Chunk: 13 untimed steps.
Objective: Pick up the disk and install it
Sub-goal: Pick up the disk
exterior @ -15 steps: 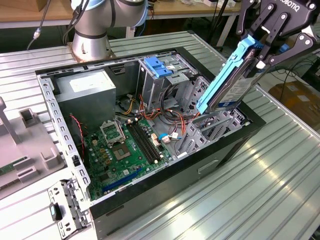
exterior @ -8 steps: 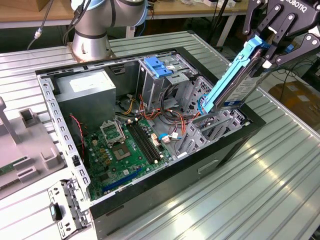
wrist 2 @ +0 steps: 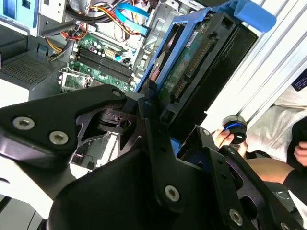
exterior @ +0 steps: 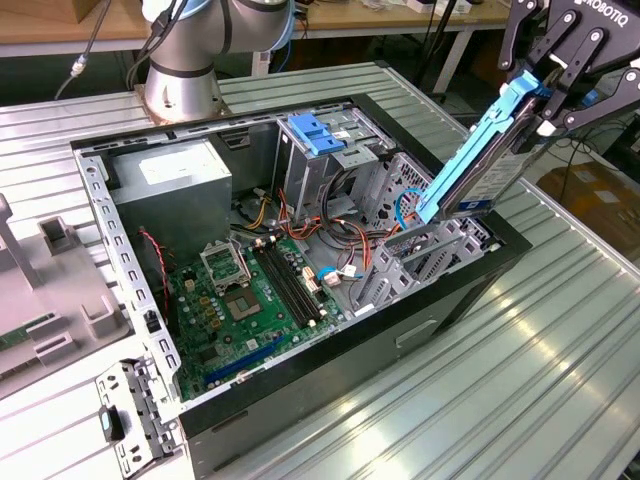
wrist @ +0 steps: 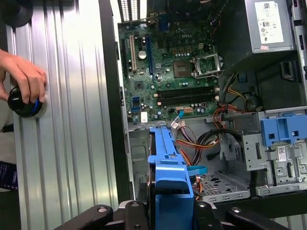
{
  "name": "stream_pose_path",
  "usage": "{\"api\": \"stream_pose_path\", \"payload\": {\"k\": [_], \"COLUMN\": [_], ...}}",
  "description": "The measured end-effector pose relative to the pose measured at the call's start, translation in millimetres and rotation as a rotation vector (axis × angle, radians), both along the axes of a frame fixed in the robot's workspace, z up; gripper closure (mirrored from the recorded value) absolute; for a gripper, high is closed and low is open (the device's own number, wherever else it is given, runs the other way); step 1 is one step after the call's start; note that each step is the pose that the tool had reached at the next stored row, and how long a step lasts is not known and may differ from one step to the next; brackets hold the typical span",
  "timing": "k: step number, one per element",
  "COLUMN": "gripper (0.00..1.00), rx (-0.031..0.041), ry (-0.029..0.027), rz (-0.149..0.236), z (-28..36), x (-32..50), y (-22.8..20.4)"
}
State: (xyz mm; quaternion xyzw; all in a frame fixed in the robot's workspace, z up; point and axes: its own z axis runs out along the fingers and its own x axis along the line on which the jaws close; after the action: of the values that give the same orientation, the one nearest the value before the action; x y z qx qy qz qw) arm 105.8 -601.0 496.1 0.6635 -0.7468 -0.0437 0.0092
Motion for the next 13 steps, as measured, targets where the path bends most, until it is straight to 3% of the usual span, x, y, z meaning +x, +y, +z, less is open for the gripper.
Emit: {"api": "stream_pose_path", "payload": {"k": [9, 13], "gripper": [0.64, 0.64], "rx": [0.0040, 0.0040], "ry": [0.0020, 0.0020], "rz": [0.000, 0.000], "z": [-0.6, -0.6], "x": [14.4, 14.8], "y": [-3.5, -3.5]}}
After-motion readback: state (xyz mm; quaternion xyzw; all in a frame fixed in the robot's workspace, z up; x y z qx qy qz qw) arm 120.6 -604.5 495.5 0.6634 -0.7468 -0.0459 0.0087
